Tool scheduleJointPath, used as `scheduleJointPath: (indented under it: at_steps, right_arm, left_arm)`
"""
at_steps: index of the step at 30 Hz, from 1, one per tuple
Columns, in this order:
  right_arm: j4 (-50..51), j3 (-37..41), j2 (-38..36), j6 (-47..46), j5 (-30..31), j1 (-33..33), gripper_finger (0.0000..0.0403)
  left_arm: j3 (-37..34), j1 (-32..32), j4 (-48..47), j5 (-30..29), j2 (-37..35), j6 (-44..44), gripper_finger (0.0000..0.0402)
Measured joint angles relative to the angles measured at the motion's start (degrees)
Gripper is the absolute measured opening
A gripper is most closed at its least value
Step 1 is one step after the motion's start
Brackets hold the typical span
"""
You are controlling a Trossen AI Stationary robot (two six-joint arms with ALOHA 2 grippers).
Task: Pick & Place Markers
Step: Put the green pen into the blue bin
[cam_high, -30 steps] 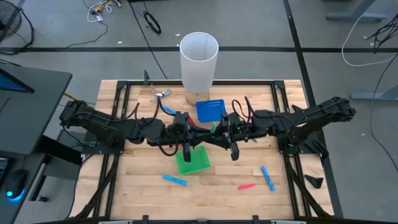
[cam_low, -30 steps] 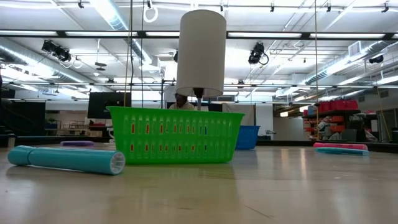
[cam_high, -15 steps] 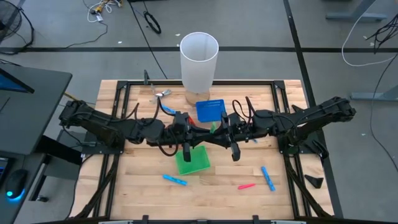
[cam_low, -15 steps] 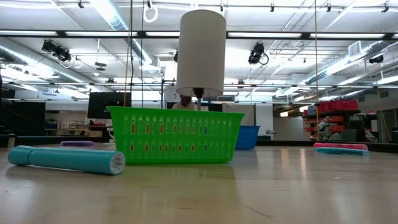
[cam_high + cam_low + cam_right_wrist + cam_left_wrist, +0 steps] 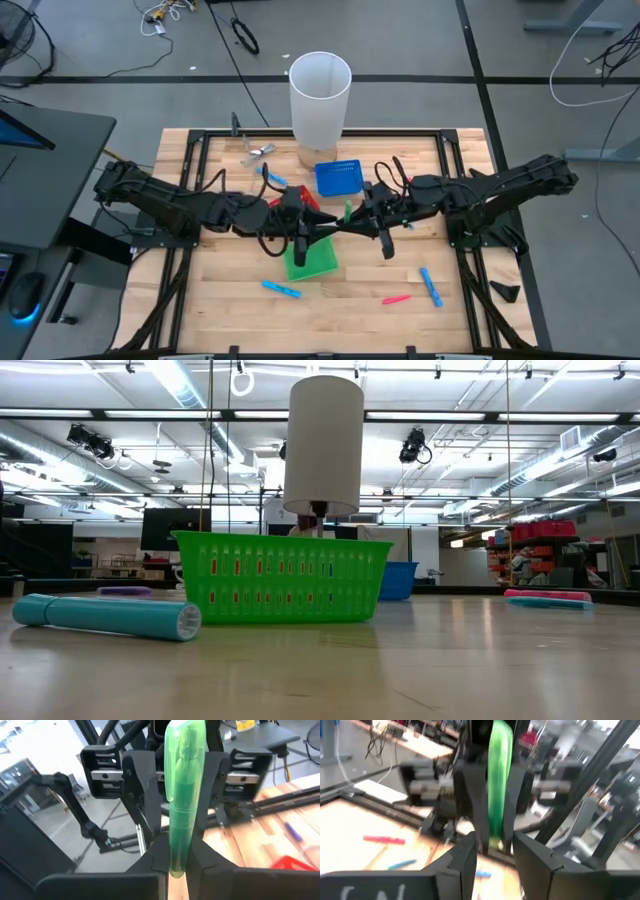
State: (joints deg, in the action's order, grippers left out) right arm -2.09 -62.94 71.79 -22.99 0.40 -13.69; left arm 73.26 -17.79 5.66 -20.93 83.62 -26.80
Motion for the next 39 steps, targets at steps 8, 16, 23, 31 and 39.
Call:
scheduleJointPath:
  at_steps: [8,16,23,31,39]
  right_arm:
    - [12.6,0.0,-2.8,2.8,-0.3,0.0,0.0024]
    - [21.0,0.0,-2.9,3.9,-7.6,3.0,0.0024]
    - [31.6,0.0,-2.9,6.3,-10.5,5.9,0.0024]
    - [44.9,0.0,-2.8,9.7,-12.0,7.8,0.0024]
    - [58.3,-0.1,-1.1,15.1,-12.0,7.9,0.0024]
  left_arm:
    - [0.0,-0.1,-9.3,3.1,-0.2,-4.8,0.0128]
    - [0.0,-0.1,-20.9,12.8,-0.2,-14.4,0.0128]
    - [0.0,-0.1,-27.7,21.5,-0.2,-20.9,0.0128]
    - [0.0,-0.1,-28.3,22.3,-0.2,-22.1,0.0128]
    - [0.0,-0.1,-28.2,22.3,-0.2,-22.1,0.0128]
